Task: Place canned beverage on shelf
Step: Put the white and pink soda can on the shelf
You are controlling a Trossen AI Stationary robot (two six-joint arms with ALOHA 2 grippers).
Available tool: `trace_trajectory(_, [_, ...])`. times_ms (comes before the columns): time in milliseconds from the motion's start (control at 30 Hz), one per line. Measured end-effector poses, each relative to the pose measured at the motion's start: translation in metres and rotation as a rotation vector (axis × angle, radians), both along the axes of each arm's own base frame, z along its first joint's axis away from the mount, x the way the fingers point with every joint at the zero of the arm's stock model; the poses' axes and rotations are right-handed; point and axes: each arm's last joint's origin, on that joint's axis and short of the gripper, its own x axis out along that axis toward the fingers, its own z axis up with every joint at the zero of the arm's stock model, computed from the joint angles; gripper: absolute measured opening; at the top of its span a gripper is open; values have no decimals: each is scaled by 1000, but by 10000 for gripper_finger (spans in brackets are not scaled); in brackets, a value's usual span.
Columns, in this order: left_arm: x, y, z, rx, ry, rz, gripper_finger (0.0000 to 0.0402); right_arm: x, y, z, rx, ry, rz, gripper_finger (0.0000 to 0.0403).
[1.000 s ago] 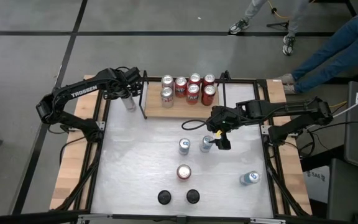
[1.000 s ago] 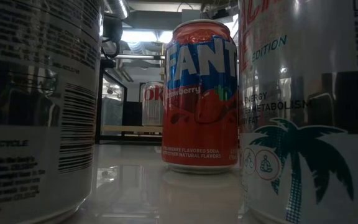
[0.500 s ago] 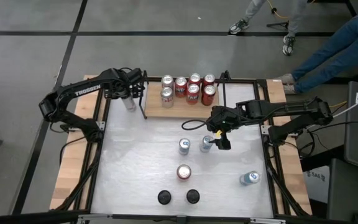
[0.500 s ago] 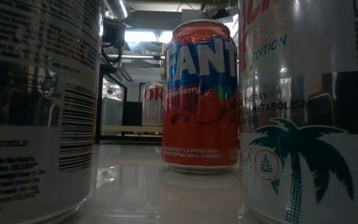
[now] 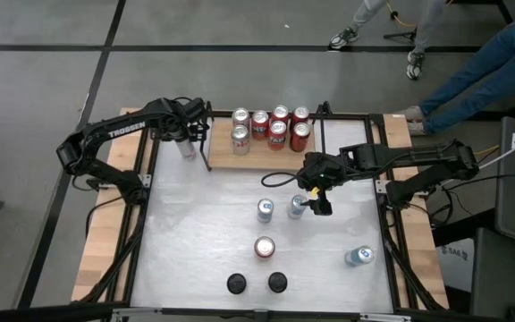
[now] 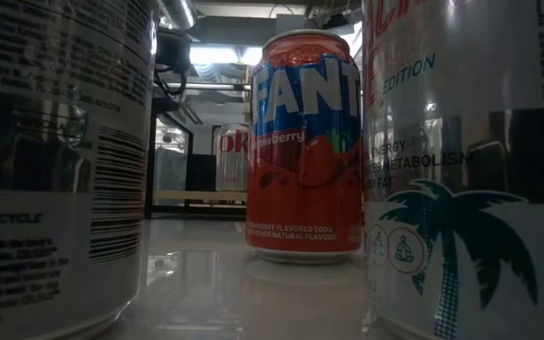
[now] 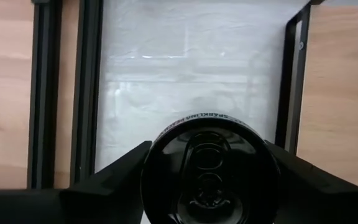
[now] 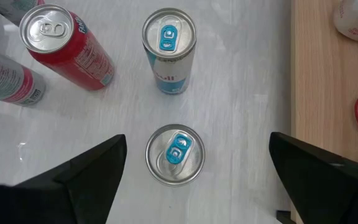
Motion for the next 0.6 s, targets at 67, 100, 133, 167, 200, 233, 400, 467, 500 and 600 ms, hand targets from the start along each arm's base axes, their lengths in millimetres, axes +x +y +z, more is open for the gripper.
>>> trace_trajectory(67, [-1, 0, 1, 1, 4, -26, 235, 0, 0, 0, 0, 0, -1, 383])
trace_trajectory(100, [-2, -1, 2, -3, 7, -41, 235, 0, 0, 0, 0, 0, 0, 383])
trace_trajectory(133, [-3, -1, 3, -7, 10, -57, 235, 0, 0, 0, 0, 0, 0, 383])
trace_trajectory(167, [-4, -2, 4, -8, 15, -72, 235, 0, 0, 0, 0, 0, -1, 383])
trace_trajectory(200, [-5, -2, 5, -6, 16, -89, 235, 0, 0, 0, 0, 0, 0, 383])
trace_trajectory(233, [-7, -2, 8, -2, 12, -110, 235, 0, 0, 0, 0, 0, -1, 383])
trace_trajectory(400, [-18, -4, 19, 1, -7, -218, 236, 0, 0, 0, 0, 0, 0, 383])
trace_trajectory(467, [-22, -6, 24, 5, -26, -259, 236, 0, 0, 0, 0, 0, -1, 383])
trace_trajectory(500, [-25, -8, 27, 8, -34, -282, 236, 0, 0, 0, 0, 0, 0, 383])
trace_trajectory(600, [-32, -12, 36, 22, -58, -358, 236, 0, 0, 0, 0, 0, 0, 383])
